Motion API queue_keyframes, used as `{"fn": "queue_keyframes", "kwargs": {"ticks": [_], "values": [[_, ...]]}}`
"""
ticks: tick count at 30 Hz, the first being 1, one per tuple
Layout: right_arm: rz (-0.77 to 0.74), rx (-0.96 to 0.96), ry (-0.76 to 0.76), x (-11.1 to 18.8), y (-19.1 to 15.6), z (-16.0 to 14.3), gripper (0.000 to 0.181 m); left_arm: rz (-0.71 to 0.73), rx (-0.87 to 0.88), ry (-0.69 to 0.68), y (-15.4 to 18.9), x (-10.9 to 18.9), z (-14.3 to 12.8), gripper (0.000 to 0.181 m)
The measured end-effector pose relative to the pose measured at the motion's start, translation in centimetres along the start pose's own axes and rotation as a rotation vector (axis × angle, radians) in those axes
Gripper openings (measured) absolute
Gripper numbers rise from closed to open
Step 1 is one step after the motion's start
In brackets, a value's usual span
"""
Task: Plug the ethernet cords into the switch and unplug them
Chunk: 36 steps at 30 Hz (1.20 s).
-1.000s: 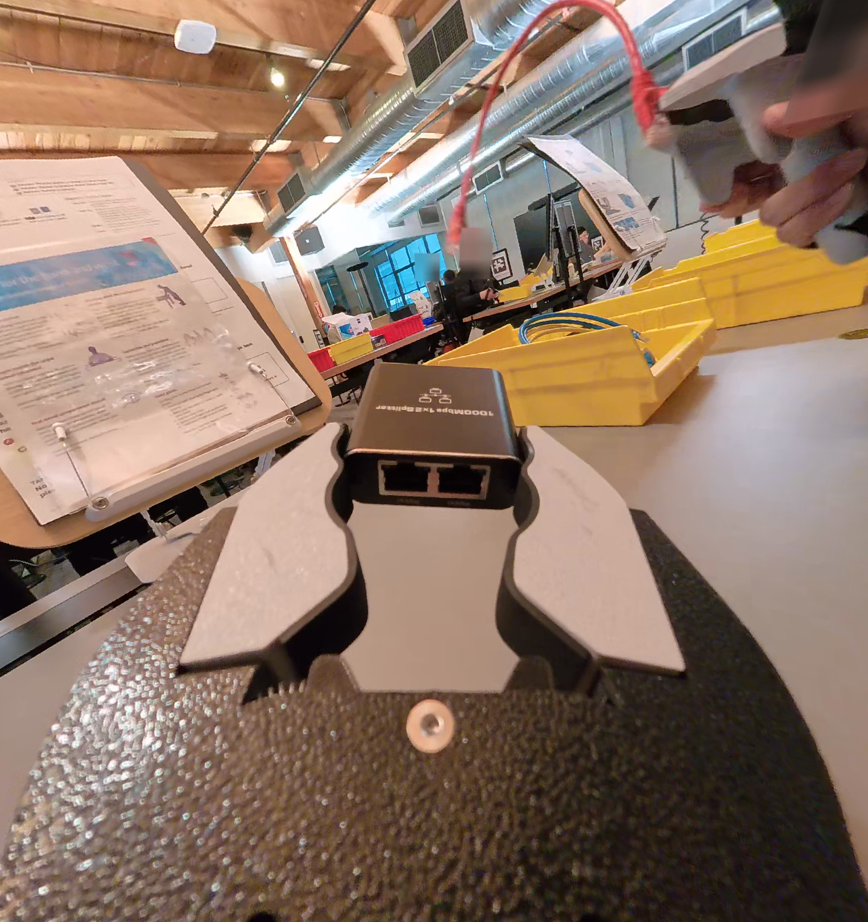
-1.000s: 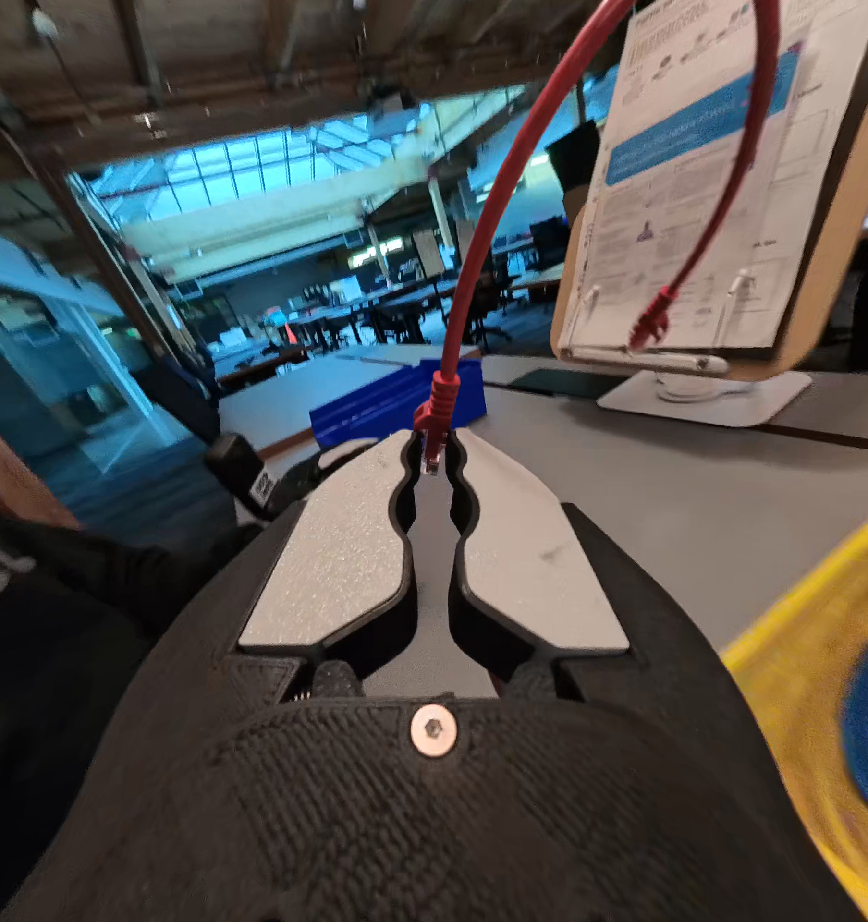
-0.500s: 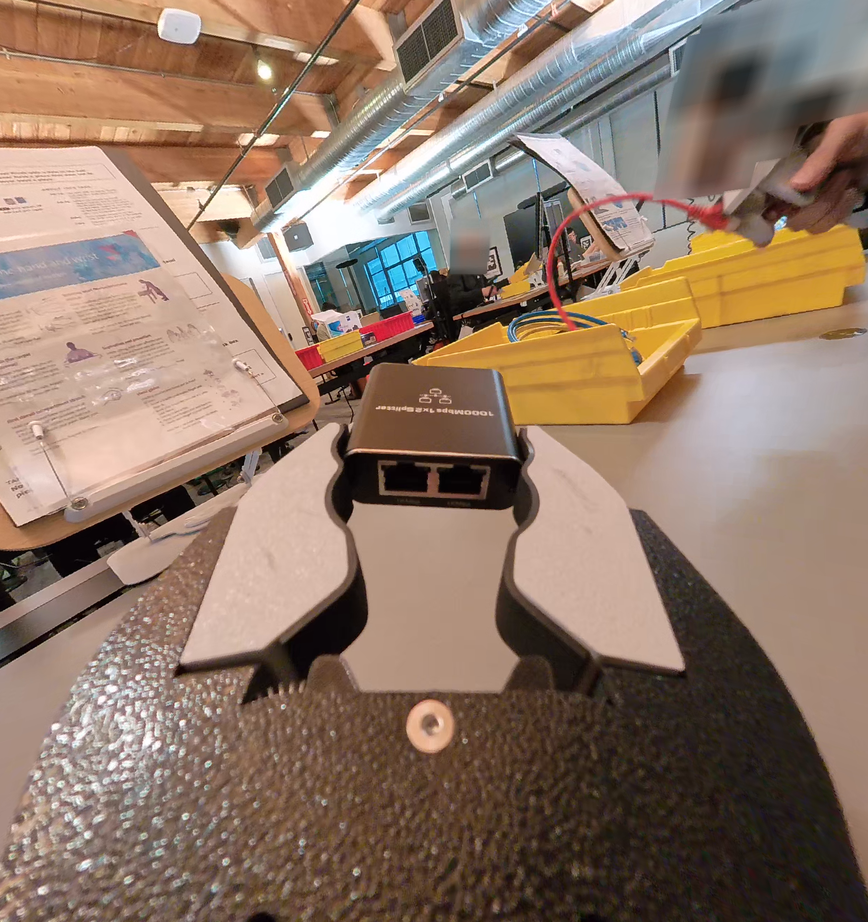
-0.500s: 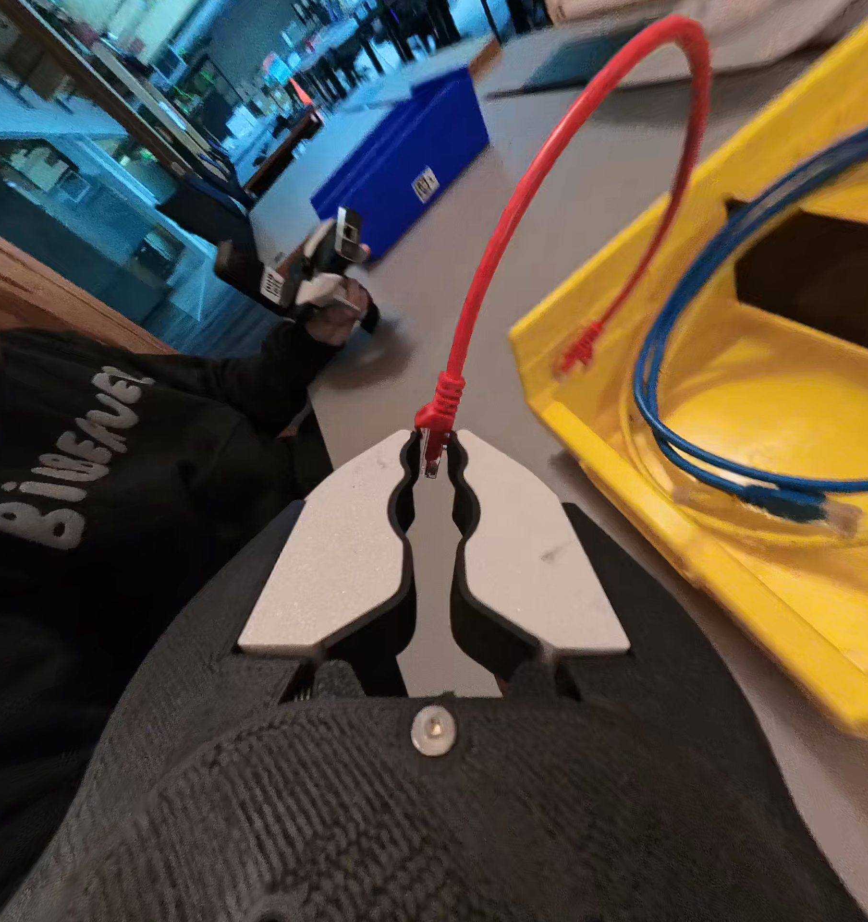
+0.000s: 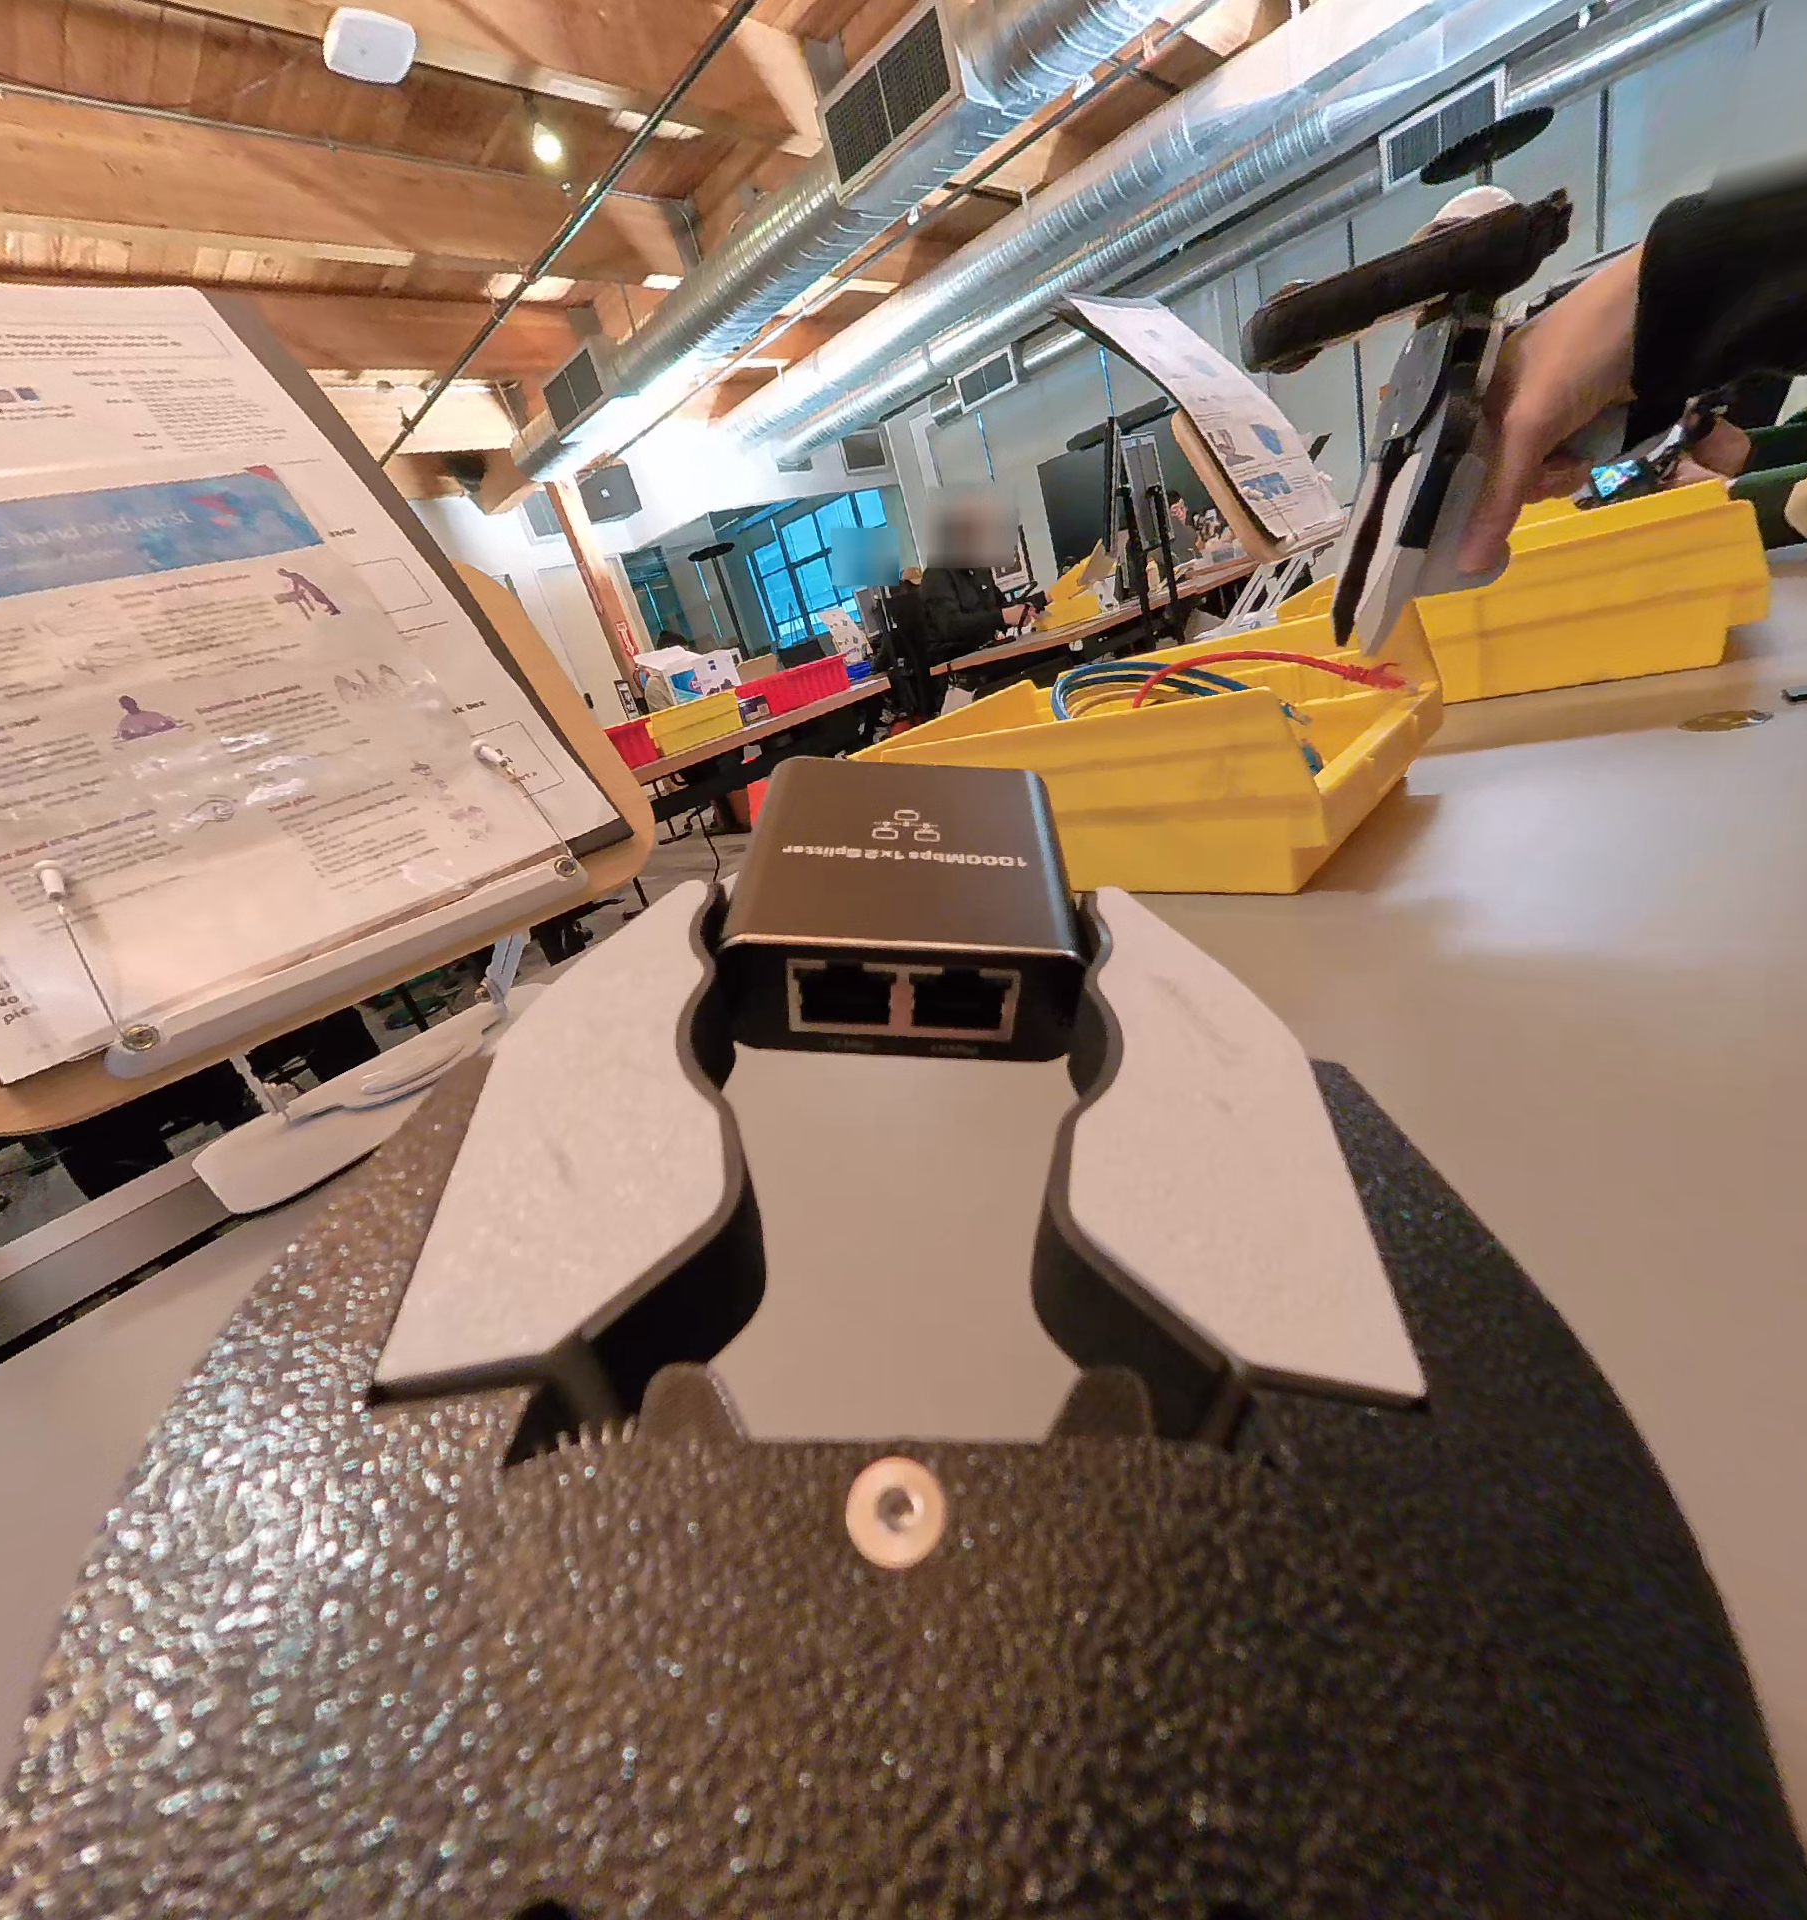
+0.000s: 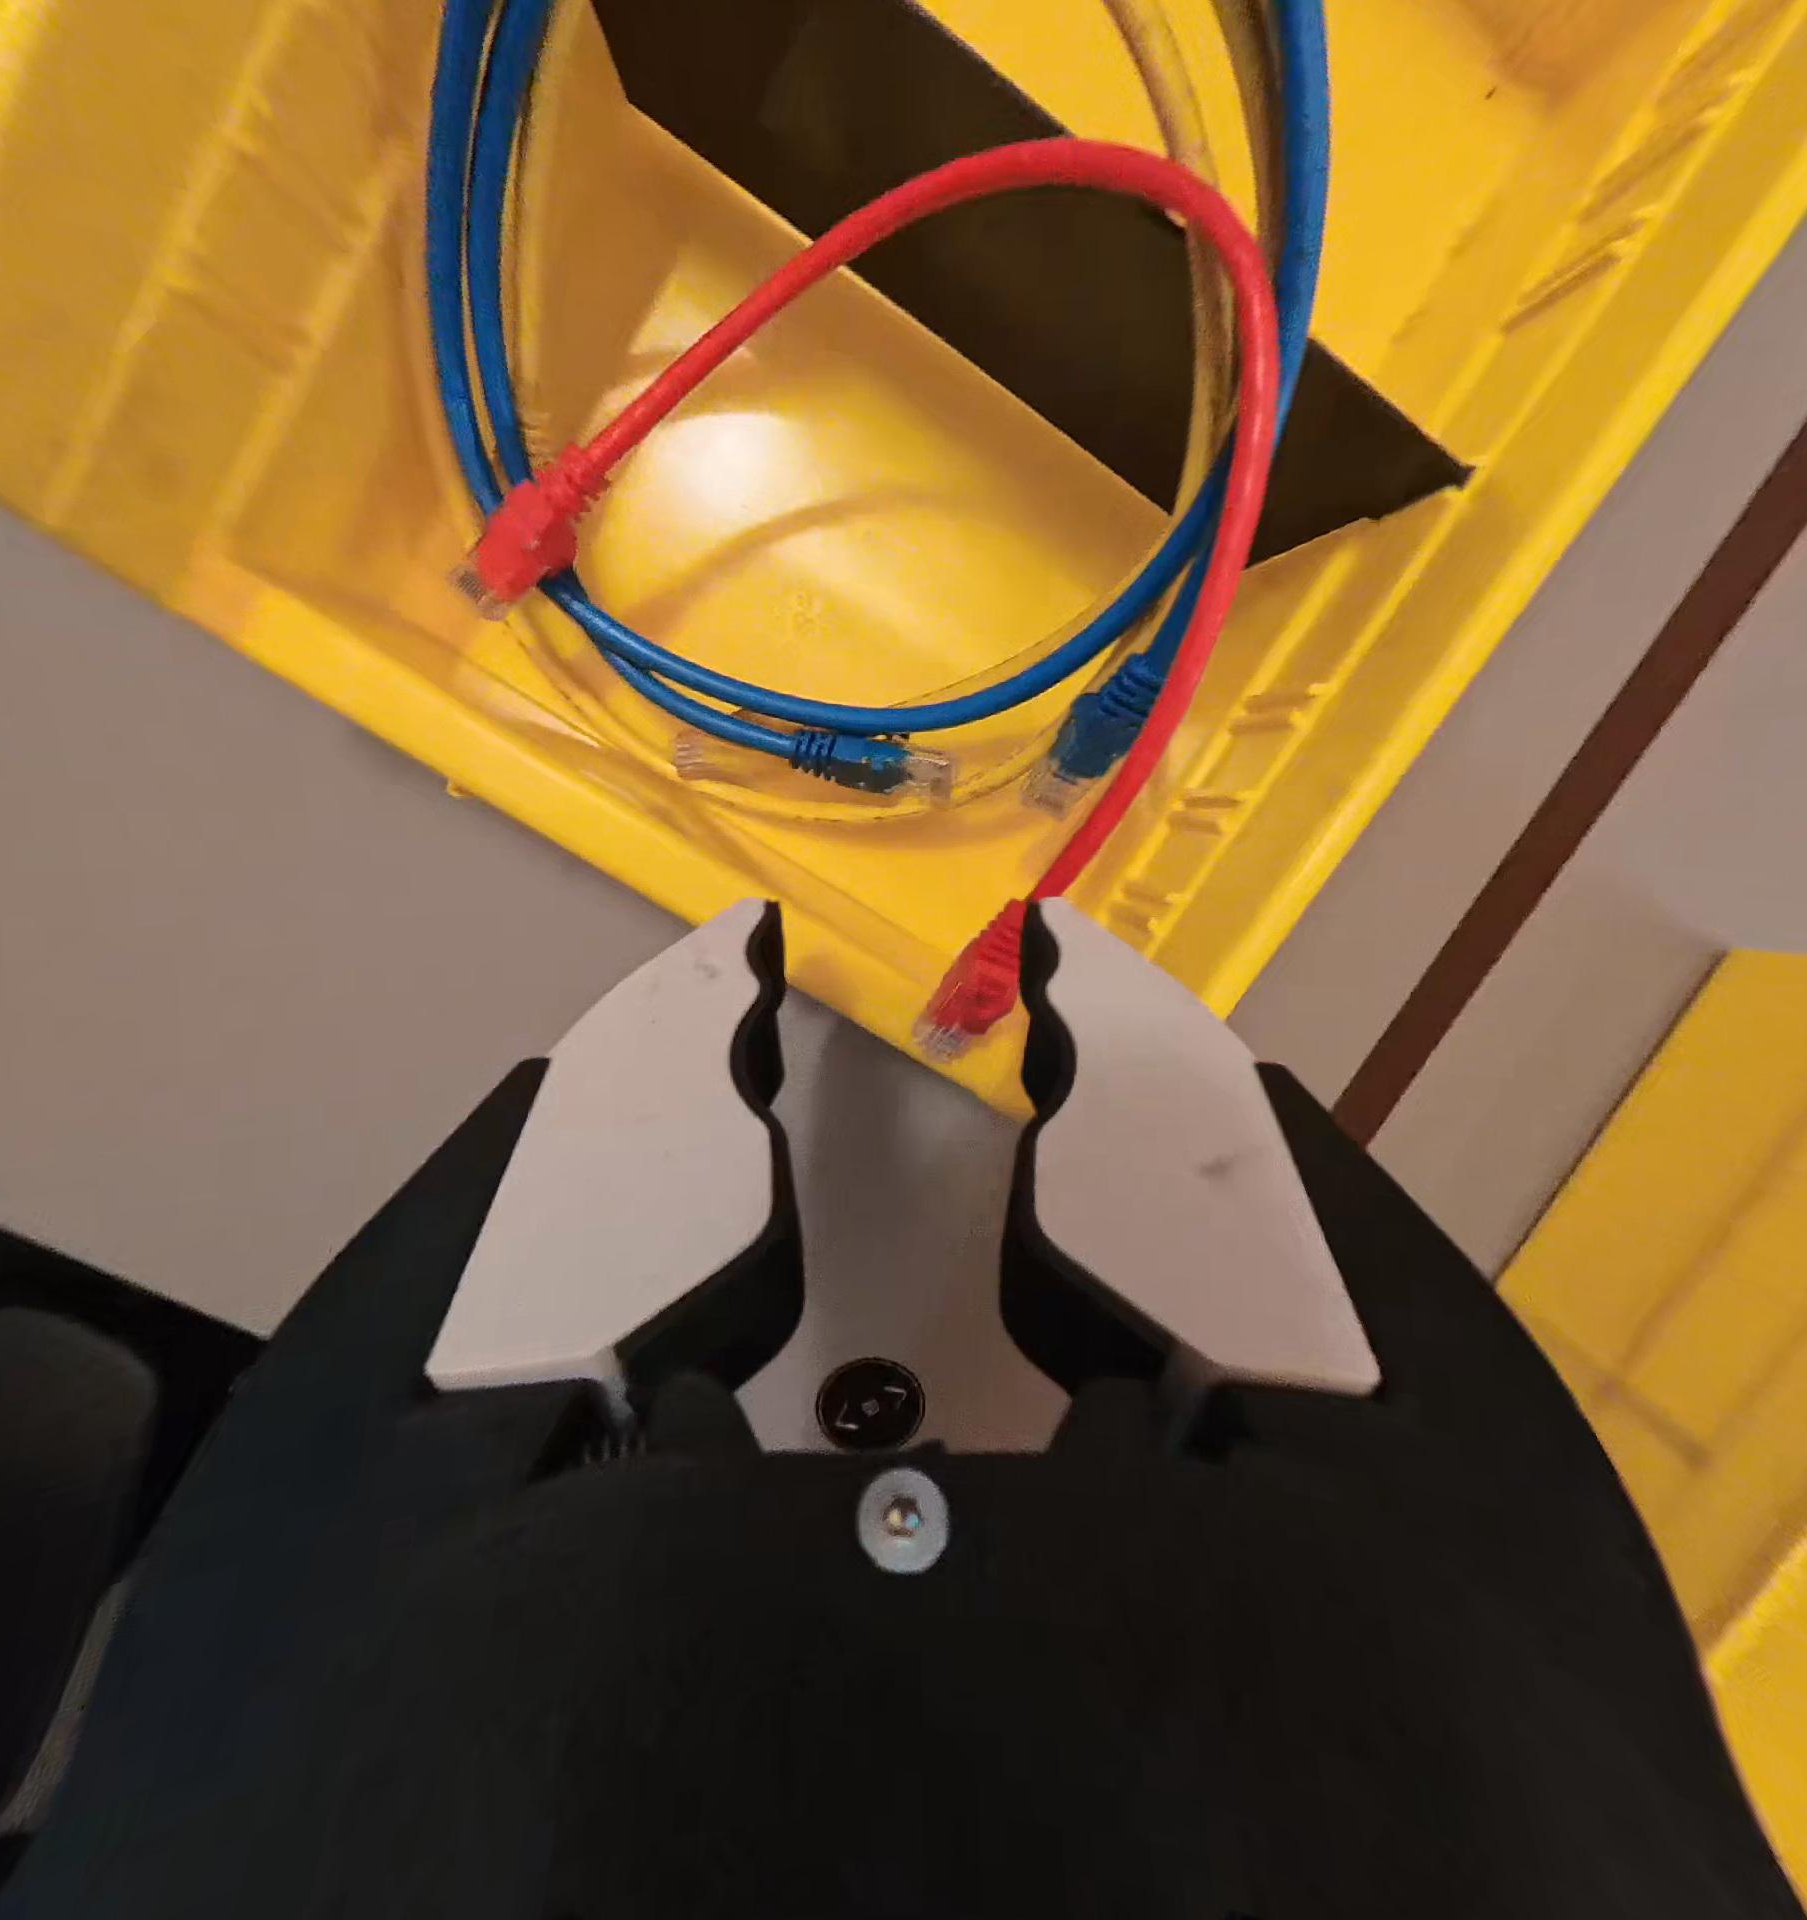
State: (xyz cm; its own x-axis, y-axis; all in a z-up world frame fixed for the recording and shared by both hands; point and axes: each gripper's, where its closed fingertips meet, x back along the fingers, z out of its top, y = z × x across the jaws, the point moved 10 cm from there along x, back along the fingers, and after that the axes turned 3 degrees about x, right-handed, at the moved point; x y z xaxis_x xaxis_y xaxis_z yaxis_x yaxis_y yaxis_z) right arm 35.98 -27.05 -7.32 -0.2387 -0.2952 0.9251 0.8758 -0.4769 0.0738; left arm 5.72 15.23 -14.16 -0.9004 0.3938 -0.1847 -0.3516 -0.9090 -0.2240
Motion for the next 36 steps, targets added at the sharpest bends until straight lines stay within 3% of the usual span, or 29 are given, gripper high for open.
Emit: {"fn": "queue_keyframes", "kwargs": {"ticks": [2, 6, 10, 14, 15, 18, 23, 25, 30, 36], "values": [[-0.063, -0.015, 0.032, 0.4, -0.2, 0.3, 0.055, 0.000, 0.003, 0.002, 0.0, 0.0, 0.0, 0.062], [-0.158, -0.015, 0.132, 1.5, -0.6, 0.7, 0.046, -0.002, 0.011, 0.005, -0.1, 0.1, 0.0, 0.062], [-0.104, -0.128, -0.023, 0.7, -0.7, -0.9, 0.029, -0.007, 0.022, 0.009, -0.1, 0.1, 0.0, 0.062], [-0.122, -0.113, -0.062, -1.0, -1.5, -1.4, 0.007, -0.016, 0.024, 0.009, 0.0, 0.1, 0.0, 0.062], [-0.141, -0.107, -0.078, -1.5, -1.7, -1.5, 0.000, -0.018, 0.024, 0.009, 0.0, 0.1, 0.0, 0.062], [-0.267, -0.124, -0.147, -2.5, -1.5, -1.5, 0.000, -0.024, 0.025, 0.008, 0.1, 0.0, 0.0, 0.062], [-0.095, -0.171, -0.015, -4.7, -1.7, -0.4, 0.000, -0.023, 0.027, 0.009, 0.1, 0.1, 0.0, 0.062], [-0.112, -0.179, 0.005, -5.5, -1.3, -0.3, 0.001, -0.023, 0.027, 0.008, 0.0, 0.1, 0.0, 0.063], [-0.174, -0.215, 0.115, -2.2, -1.3, 0.0, 0.002, -0.021, 0.035, 0.011, -0.1, 0.1, 0.0, 0.063], [-0.284, -0.237, -0.011, -0.7, -0.8, -0.9, 0.005, -0.032, 0.031, 0.013, 0.1, 0.0, 0.0, 0.063]]}}
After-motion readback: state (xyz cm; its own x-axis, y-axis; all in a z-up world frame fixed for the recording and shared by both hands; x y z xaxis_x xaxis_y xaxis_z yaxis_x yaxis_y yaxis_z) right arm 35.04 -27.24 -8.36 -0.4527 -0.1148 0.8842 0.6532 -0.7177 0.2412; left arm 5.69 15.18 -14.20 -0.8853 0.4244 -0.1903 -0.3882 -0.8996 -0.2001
